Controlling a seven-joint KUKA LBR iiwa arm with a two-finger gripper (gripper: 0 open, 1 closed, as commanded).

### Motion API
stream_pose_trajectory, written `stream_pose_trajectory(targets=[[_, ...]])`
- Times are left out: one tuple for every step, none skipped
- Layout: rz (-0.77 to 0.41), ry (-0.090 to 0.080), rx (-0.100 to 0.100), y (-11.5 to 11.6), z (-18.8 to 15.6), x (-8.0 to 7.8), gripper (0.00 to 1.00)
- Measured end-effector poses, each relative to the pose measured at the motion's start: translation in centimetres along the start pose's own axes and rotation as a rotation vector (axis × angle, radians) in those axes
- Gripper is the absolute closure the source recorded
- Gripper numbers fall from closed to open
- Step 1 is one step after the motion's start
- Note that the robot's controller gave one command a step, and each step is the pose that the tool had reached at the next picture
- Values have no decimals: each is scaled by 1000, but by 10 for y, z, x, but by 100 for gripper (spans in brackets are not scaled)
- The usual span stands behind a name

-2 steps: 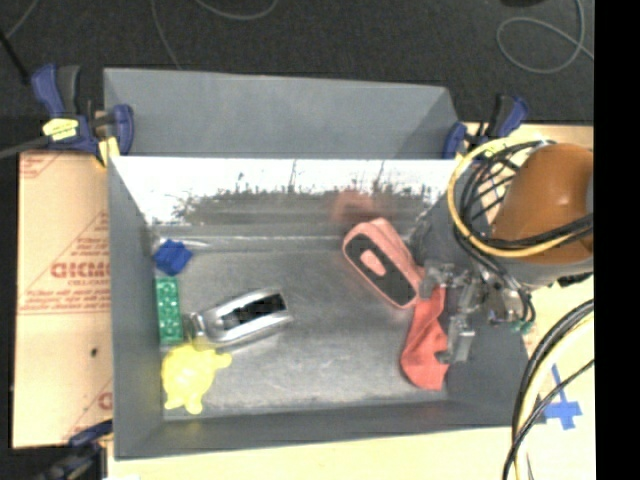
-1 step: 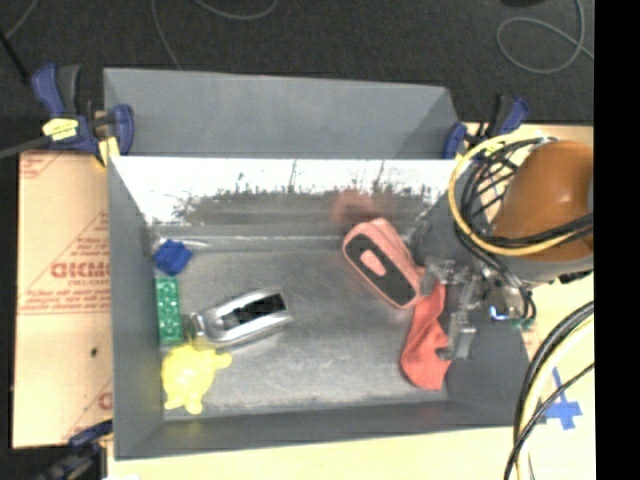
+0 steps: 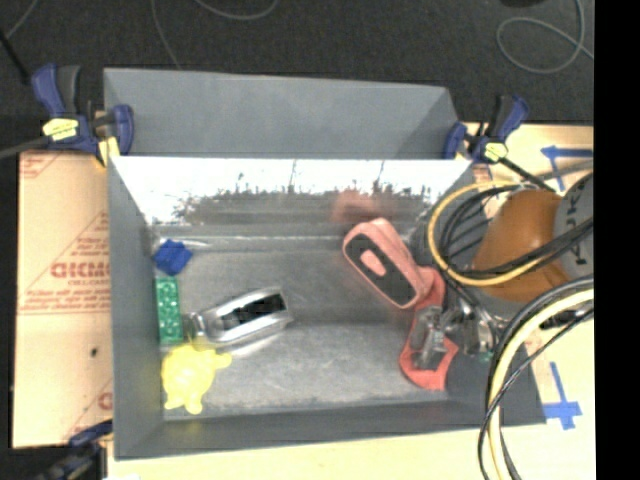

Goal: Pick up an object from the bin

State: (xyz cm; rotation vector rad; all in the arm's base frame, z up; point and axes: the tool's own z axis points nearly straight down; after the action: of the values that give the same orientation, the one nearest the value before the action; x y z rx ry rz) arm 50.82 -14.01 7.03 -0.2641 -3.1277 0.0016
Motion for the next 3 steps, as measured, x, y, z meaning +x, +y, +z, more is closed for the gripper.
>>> stream_pose_trajectory(targets=[[0, 0, 0, 0, 0, 0, 100], [10, -1, 0, -2, -24, 6, 100], [20, -7, 0, -4, -43, 4, 100]])
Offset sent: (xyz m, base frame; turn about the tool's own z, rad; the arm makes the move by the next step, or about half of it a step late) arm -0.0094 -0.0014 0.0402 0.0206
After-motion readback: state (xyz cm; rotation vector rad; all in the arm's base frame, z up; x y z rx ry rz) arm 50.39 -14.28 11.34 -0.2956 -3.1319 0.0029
